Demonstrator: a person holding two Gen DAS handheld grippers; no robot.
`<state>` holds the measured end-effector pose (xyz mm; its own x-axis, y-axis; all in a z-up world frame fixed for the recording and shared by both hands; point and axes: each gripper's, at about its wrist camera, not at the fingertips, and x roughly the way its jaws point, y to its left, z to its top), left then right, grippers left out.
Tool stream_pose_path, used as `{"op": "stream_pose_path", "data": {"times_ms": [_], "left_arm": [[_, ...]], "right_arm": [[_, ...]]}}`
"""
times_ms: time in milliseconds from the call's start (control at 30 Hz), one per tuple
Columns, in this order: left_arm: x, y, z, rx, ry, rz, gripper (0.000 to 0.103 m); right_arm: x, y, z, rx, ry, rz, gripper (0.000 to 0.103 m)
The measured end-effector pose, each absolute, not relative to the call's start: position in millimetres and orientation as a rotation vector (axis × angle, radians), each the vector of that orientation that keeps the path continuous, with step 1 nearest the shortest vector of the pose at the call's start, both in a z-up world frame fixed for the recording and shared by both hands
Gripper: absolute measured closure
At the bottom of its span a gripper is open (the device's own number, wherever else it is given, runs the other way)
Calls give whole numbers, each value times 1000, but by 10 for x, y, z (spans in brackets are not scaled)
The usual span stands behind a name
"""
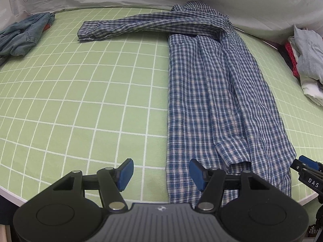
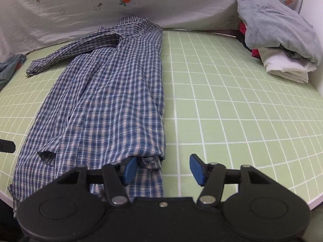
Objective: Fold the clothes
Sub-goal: 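Release both grippers over the narrowed shirt, then pinch the folded shirt side with the right gripper and tug it straight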
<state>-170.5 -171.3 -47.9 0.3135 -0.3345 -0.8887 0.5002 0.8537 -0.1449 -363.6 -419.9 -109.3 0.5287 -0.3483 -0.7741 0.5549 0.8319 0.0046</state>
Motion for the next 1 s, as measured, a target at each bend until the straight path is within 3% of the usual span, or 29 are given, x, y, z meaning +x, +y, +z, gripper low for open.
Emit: {"op": "stream_pose_path", "data": {"times_ms": [100, 167, 233, 1000], "left_arm": [[-1699, -1672, -478, 158, 1128, -533, 41], [-1701, -1656, -480, 155, 1131, -527, 41], [-1708, -1647, -481, 153, 1133, -524, 41], [-1801, -1778, -647, 170, 1186, -580, 40]], "right_arm": [[-3642, -4228, -1068, 301, 838, -519, 66], [-3637, -4237, -1060, 314, 833, -501, 90], [-3629, -4242, -1054, 332, 828, -482, 99], [-4213, -4289, -1053, 505, 838, -582, 102]]}}
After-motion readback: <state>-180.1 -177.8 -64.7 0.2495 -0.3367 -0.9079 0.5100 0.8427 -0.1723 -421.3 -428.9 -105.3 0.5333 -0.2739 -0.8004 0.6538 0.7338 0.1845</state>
